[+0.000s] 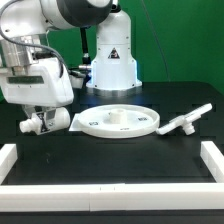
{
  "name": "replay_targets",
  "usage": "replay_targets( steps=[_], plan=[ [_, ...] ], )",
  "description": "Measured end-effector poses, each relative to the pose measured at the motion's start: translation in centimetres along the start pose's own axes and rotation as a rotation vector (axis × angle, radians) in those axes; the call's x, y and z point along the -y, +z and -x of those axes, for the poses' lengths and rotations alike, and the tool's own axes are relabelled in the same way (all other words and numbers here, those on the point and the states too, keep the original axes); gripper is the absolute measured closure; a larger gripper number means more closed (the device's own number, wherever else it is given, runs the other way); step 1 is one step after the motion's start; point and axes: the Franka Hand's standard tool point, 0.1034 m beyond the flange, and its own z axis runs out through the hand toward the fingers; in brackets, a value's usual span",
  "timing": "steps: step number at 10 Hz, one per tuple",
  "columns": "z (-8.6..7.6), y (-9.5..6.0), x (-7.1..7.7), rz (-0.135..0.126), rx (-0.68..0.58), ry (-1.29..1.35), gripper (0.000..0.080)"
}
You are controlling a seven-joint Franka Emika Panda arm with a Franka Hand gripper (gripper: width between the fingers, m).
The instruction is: Assemble round table
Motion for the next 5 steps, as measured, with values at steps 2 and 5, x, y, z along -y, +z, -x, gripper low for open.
replay_targets(
  steps=[2, 5],
  plan=[
    [-0.1, 0.5, -1.8, 0.012, 0.005, 0.136, 0.0397],
    [0.1, 2.0, -5.1, 0.016, -0.06, 0.334, 0.0397]
  ],
)
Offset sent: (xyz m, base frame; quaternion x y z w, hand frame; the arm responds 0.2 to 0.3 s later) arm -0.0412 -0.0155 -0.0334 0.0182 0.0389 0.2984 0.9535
